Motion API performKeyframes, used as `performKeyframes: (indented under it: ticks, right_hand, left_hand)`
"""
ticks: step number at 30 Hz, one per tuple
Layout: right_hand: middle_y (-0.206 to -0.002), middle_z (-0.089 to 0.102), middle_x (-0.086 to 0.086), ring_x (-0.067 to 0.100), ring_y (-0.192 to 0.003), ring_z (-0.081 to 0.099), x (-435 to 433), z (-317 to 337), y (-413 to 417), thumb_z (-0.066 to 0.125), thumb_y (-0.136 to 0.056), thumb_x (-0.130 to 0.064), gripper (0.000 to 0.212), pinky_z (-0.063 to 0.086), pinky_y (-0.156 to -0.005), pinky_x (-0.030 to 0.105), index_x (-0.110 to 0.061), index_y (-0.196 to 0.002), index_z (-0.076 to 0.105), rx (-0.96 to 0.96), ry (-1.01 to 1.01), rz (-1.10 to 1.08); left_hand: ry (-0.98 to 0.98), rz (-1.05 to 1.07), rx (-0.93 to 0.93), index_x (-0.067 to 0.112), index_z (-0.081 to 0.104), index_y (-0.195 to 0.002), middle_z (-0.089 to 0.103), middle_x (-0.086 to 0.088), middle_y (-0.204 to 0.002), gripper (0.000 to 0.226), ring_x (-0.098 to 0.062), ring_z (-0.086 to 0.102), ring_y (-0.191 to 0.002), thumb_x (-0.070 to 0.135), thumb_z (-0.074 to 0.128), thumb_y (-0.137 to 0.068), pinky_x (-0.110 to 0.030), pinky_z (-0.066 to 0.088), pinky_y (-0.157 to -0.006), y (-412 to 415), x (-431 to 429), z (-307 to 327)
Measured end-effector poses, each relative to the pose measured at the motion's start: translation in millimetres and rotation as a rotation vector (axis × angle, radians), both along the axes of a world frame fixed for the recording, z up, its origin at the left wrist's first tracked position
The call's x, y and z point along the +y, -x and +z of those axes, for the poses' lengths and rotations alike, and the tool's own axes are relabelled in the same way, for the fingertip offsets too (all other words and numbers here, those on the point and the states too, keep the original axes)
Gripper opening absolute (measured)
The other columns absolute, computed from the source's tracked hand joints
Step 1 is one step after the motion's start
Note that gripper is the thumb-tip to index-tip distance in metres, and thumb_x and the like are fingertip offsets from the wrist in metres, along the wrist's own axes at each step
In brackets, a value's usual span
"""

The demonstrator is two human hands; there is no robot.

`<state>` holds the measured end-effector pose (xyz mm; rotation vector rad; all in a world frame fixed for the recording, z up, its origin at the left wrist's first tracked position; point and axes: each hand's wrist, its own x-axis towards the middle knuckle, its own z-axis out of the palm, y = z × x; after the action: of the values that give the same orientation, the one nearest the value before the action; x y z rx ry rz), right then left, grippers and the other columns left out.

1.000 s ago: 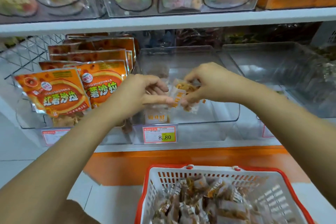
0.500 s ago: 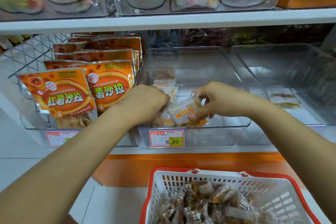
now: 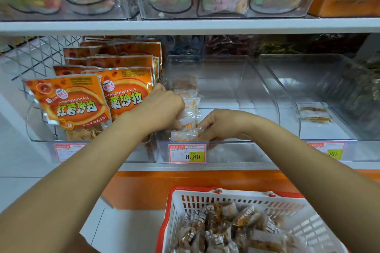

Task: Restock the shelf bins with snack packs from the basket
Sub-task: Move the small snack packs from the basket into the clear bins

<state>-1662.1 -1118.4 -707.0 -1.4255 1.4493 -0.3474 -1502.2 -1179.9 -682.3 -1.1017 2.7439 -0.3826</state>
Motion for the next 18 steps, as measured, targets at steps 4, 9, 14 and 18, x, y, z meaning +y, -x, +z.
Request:
performKeyframes:
  ticks: [4,9,14,18]
  right_hand:
    - [-0.077,0.072,0.01,0.017,-0.072,0.07,-2,5,9,0.062,-0.088,-0.001,0.009,0.058,-0.077,0.026,-0.001,-0.081,0.058,-0.131,-0.238,-0.102]
    - [-0.089,0.073,0.009,0.02,-0.088,0.068,-10,0,14,0.057,-0.093,-0.01,0.014,0.051,-0.086,0.03,-0.002,-0.099,0.067,0.006,-0.356,0.062]
    - [-0.111,0.069,0.01,0.021,-0.104,0.064,-14,1,12,0.056,-0.092,-0.006,0.021,0.048,-0.088,0.027,-0.006,-0.111,0.065,0.069,-0.373,0.122]
    - [-0.089,0.074,-0.002,0.01,-0.088,0.068,-14,-3,12,0.053,-0.094,-0.006,0.017,0.05,-0.082,0.023,-0.014,-0.1,0.066,0.036,-0.38,0.113]
  left_hand:
    - [0.018,-0.035,-0.034,0.025,0.05,-0.064,0.047,0.007,-0.065,0.027,-0.02,0.052,-0.077,0.025,0.064,-0.087,-0.033,0.034,-0.092,1,3,0]
    - [-0.024,-0.046,-0.06,0.02,0.047,-0.056,0.042,0.006,-0.057,0.033,-0.012,0.04,-0.056,0.019,0.063,-0.085,-0.028,0.033,-0.077,0,3,0]
    - [-0.135,-0.069,0.154,0.018,0.067,-0.072,0.055,0.004,-0.057,0.053,-0.012,0.052,-0.058,0.061,0.043,-0.091,-0.03,0.045,-0.074,-6,2,-1]
    - [-0.027,-0.143,0.321,0.031,0.07,-0.101,0.07,0.008,-0.089,0.037,-0.015,0.059,-0.091,0.057,0.046,-0.091,-0.028,0.041,-0.09,-18,4,-12]
